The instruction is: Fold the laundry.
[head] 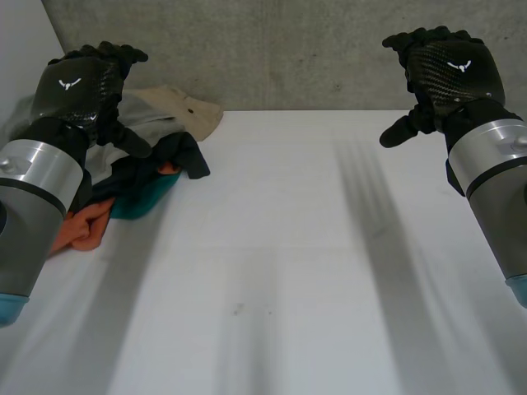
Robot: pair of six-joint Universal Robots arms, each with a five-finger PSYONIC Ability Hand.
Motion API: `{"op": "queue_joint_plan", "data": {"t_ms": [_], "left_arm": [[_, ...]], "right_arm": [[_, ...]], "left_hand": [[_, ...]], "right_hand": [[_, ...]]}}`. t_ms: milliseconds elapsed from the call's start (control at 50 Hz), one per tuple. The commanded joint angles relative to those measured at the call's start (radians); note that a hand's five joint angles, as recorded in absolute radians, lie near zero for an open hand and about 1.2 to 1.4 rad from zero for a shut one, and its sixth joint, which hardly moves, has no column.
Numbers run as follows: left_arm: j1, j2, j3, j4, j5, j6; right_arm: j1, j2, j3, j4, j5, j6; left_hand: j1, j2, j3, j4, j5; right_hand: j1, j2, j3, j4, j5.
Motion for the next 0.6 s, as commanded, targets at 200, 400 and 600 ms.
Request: {"op": "queue_joint_plan", "data": {"t_ms": [200, 400, 600], "left_arm": [[0.009, 0.000, -0.001, 0.002, 0.000, 0.002], [0.023, -0.005, 0.050, 0.002, 0.000, 0.014], [0.213, -0.342, 0.368, -0.070, 0.000, 0.201]], "right_arm": [[0.002, 0.001, 0.000, -0.002, 0.001, -0.002], [0.002, 0.001, 0.000, -0.002, -0.006, -0.005], [0.003, 0.001, -0.002, 0.006, -0.014, -0.008]], "left_hand": [[-0.079, -0.085, -0.082, -0.085, -0.084], [-0.073, -0.080, -0.077, -0.079, -0.078], [-0.079, -0.085, -0.082, -0.085, -0.084]], "right_hand": [[-0.096, -0.099, -0.103, -0.103, -0.100], [-0.096, -0.099, -0.103, -0.103, -0.100], [-0.096, -0.099, -0.103, -0.103, -0.100]]}}
